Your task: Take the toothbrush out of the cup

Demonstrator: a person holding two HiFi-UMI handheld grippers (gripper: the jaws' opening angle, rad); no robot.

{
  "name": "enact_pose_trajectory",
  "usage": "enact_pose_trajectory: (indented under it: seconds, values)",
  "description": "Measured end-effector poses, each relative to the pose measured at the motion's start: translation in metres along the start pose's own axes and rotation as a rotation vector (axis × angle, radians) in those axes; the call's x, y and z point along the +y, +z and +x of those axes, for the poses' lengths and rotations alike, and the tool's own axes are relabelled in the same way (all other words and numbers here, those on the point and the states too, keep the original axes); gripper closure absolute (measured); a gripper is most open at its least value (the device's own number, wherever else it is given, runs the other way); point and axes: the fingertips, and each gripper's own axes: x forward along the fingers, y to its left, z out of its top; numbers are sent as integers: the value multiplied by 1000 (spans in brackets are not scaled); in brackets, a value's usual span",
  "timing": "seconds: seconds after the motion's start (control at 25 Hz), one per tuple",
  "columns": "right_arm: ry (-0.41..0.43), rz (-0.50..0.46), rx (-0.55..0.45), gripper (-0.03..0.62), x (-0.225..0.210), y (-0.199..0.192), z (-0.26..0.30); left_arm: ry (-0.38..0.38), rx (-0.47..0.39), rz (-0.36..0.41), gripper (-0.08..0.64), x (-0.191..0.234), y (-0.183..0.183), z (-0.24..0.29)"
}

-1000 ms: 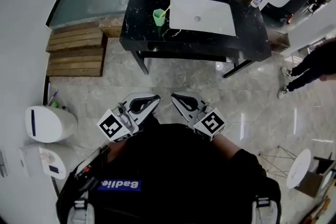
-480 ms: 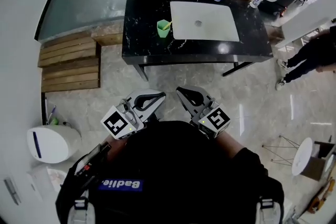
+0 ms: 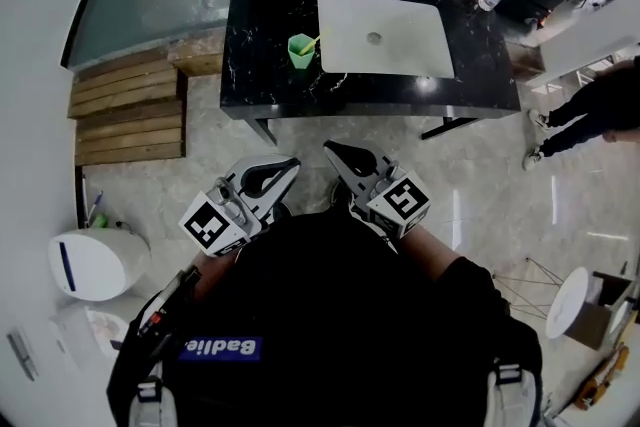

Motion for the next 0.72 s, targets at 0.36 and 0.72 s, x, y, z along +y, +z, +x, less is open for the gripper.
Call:
enact_pose_trajectory:
  seconds: [0.36,0.72]
  values:
    - [4,10,-22,580,-66,2,28,104,19,-9,558,25,1,15]
    - [-28,-13,-27,580,-122,-7,64,156,0,-32,558,42,1,30]
